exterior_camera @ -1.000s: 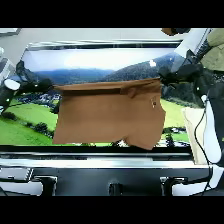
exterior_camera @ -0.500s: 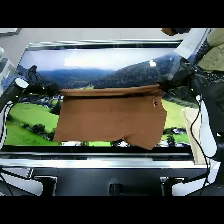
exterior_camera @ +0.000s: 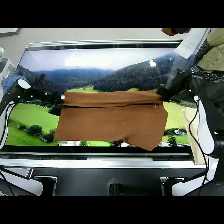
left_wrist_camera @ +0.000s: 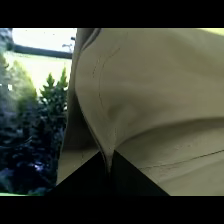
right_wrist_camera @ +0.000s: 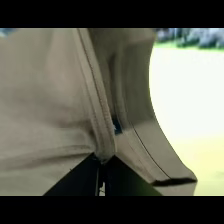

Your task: Fold the clothes and pants, and hang the long-sleeved shirts on hangers.

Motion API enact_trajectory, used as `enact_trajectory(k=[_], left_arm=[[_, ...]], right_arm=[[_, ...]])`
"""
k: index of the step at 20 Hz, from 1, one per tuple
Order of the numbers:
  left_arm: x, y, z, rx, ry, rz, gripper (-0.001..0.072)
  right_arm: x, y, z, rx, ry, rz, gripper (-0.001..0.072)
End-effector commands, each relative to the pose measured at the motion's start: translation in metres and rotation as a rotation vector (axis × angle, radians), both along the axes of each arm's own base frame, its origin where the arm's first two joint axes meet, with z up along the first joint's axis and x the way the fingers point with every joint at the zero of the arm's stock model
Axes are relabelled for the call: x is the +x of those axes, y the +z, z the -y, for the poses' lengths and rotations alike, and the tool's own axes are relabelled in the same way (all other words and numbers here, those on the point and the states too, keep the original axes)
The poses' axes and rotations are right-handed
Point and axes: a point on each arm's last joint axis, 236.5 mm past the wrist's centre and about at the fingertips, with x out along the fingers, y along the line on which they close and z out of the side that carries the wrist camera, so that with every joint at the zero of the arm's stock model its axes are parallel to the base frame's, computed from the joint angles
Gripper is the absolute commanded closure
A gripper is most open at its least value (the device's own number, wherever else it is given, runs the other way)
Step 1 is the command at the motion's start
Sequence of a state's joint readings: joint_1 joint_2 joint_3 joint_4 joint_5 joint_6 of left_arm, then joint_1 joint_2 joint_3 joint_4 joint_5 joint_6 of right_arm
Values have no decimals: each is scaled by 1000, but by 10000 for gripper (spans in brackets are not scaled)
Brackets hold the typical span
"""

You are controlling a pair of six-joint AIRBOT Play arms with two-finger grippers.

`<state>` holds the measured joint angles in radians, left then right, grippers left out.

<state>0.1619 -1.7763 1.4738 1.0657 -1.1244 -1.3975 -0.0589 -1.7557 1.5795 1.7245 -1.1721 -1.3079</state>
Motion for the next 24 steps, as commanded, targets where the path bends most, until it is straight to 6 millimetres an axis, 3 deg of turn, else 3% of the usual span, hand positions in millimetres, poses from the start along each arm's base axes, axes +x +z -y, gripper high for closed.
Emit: enact_trajectory(k=[1, 2, 3, 4, 5, 6, 9, 12, 14, 16, 19, 21, 24], left_arm=[[-11, -5, 5, -15, -23, -48, 694], [-11, -5, 4, -14, -22, -48, 686], [-11, -5, 4, -14, -22, -47, 592], [-11, -4, 4, -16, -16, -49, 395], [-10, -3, 2, -20, 8, -56, 203], [-11, 0, 0, -25, 29, -60, 133], [-22, 24, -20, -35, 50, -63, 134], [-51, 54, -47, -52, 70, -92, 137], [-76, 65, -66, -54, 119, -109, 137], [-104, 66, -78, -62, 183, -119, 137], [-145, 56, -79, -80, 268, -141, 137], [-166, 49, -69, -118, 305, -155, 137], [-187, 40, -55, -157, 340, -169, 137]], right_arm=[[-11, -20, -1, 4, -6, -77, 681], [-11, -23, -1, 6, -12, -81, 681], [-11, -25, -2, 15, -17, -86, 680], [-11, -25, -5, 26, -18, -88, 642], [-12, -23, -10, 43, -2, -88, 509], [-15, -17, -15, 60, 44, -85, 435], [-37, 21, -13, 49, 194, -82, 350], [-59, 64, 24, 126, 127, -14, 350], [-96, 74, 43, 220, 42, 3, 350], [-150, 63, 40, 319, -44, -47, 350], [-217, 42, -7, 460, -95, -123, 344], [-251, 26, -31, 520, -116, -167, 344], [-286, 2, -54, 580, -159, -238, 345]])
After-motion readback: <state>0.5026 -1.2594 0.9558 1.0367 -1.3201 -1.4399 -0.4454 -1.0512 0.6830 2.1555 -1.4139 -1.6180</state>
